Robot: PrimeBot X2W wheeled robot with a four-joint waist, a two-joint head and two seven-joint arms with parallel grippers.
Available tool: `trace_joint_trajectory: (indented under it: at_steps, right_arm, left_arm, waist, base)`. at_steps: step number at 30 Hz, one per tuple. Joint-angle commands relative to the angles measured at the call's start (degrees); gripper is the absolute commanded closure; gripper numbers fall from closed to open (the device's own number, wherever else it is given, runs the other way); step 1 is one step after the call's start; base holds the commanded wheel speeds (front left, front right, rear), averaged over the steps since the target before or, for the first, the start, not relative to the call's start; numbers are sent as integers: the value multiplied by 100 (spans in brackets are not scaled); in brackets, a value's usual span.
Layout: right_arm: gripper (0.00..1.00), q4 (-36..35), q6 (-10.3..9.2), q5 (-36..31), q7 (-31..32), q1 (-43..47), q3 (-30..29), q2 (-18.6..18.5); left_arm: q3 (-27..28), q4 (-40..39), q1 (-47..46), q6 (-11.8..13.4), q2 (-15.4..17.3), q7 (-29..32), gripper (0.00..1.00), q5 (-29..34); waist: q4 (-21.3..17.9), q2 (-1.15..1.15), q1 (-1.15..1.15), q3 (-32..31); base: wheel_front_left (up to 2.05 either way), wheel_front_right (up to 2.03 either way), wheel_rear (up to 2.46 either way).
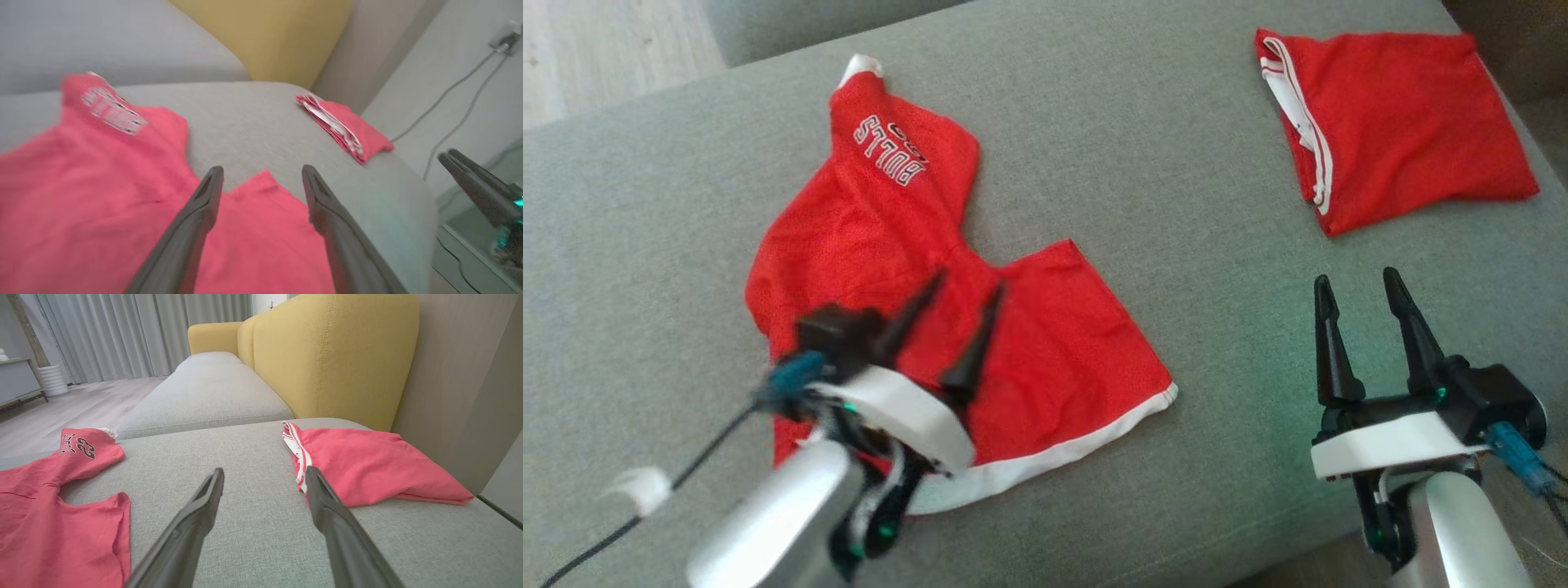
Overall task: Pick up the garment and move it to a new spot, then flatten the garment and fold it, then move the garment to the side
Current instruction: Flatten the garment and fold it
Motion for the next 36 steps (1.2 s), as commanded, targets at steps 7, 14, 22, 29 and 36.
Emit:
trace_joint_trajectory:
  at_steps: [7,14,22,29,36]
  right_arm:
    - [0,-277,42,-121,-38,136,-29,-28]
    - [0,-353,42,-319,-38,213,-264,-28]
    - [0,-338,42,-425,-38,283,-396,-28]
    - [0,-205,42,-391,-38,378,-240,-28]
    - [0,-74,42,-257,-38,503,-48,-28]
  left_arm:
    - [743,-204,384,432,340,-757,0,46]
    - [1117,-9,1008,557,478,-1682,0,205]
    - [1766,294,1579,141,110,-1868,0,912]
    - [2821,379,2298,-349,-526,-1871,0,1839]
    - [3576,423,2665,-848,-1018,-1871,0,2414]
  waist:
    - [314,0,0,-289]
    - [796,0,0,-560]
    - [1358,0,0,-659]
    - [1607,0,0,-773]
    - [1616,0,0,-868]
  base:
    - [0,0,0]
    - [0,0,0]
    - [0,0,0]
    - [0,0,0]
    - [0,0,0]
